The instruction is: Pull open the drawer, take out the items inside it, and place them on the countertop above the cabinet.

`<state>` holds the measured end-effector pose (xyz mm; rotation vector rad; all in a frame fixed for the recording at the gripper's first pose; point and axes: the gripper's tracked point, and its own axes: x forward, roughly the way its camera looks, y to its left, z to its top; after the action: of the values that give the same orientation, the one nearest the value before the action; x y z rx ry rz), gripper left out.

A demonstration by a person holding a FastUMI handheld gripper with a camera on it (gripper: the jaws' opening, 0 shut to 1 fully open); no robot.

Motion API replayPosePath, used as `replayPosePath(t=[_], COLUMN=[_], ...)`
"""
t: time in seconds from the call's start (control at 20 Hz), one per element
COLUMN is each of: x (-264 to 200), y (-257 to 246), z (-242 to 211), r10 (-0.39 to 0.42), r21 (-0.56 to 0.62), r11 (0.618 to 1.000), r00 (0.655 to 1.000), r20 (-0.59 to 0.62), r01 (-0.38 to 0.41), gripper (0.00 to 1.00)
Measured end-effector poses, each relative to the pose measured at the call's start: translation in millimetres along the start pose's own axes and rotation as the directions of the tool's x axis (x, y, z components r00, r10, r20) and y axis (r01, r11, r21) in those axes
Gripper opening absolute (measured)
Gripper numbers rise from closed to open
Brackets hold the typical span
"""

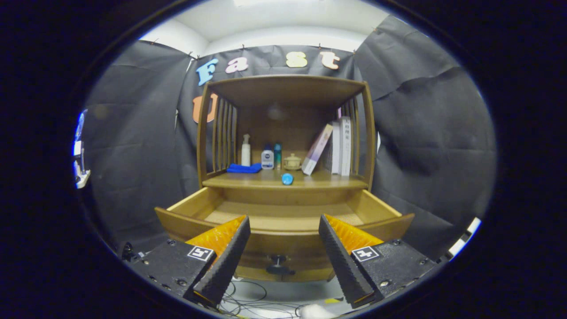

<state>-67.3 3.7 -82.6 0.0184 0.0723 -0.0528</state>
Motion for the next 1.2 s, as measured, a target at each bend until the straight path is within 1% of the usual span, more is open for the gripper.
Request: replayPosePath(t=[0.15,0.35,0.6,0.95,1.2], x=[5,18,35,55,57], y=[5,1,2,0,-2], z=[-34,-60,-65,-75,-79], r10=[0.025,-0.003,-0.013,-0.015,-0.075], r21=[0.038,0.009,-0.007,0.012,-0.064], r11=[0.999,1.000,1.000,1.000,0.996], r00=[0.998,0.995,0.994,0.991,0.991], r20=[-0.052,-0.099,-0.107,-0.130,-0.115], r01=[-0.023,0.004,0.012,0.016,0.068], gripper=[0.98,0.98,0.98,0.98,0.98])
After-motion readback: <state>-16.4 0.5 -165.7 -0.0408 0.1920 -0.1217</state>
